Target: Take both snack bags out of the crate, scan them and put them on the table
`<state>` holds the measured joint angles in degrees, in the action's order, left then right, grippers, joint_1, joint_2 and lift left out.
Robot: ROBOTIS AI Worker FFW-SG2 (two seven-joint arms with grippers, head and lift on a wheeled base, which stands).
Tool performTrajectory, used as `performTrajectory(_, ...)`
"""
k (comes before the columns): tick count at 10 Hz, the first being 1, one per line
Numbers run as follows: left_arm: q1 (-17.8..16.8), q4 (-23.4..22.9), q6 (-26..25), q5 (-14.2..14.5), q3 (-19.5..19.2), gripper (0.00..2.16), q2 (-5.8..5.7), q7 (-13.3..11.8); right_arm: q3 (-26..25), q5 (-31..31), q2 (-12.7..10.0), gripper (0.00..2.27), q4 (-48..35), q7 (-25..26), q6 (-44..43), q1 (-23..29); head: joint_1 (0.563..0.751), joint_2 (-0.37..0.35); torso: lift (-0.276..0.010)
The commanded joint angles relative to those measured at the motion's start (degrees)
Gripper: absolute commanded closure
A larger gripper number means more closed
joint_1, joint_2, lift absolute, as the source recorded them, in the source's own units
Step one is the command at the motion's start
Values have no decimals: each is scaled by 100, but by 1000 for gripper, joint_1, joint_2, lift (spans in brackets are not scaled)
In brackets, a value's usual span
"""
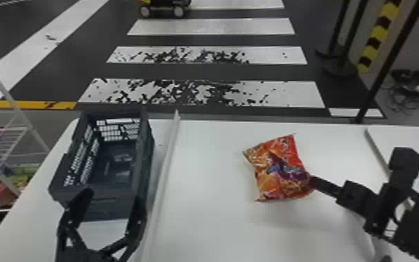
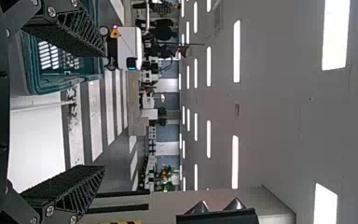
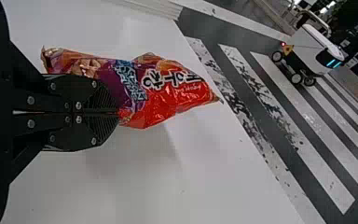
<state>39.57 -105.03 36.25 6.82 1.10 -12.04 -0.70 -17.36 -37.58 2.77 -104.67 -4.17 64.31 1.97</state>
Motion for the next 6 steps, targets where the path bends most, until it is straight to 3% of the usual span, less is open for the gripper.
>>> performTrajectory(1,-2,0,-18,3,-5,147,0,0,-13,436,145,2250,-326,31,-19,23,695,48,-94)
performTrajectory(3,-2,0,-53,-5,-5,147,0,0,128,1201,232,2253,-774,83,-89,146,695,-4,-94)
performTrajectory(6,-37,17,-71,-5,-5,147,0,0,857,2607,329,2253,-1381,83,-160,365,695,-53,-94)
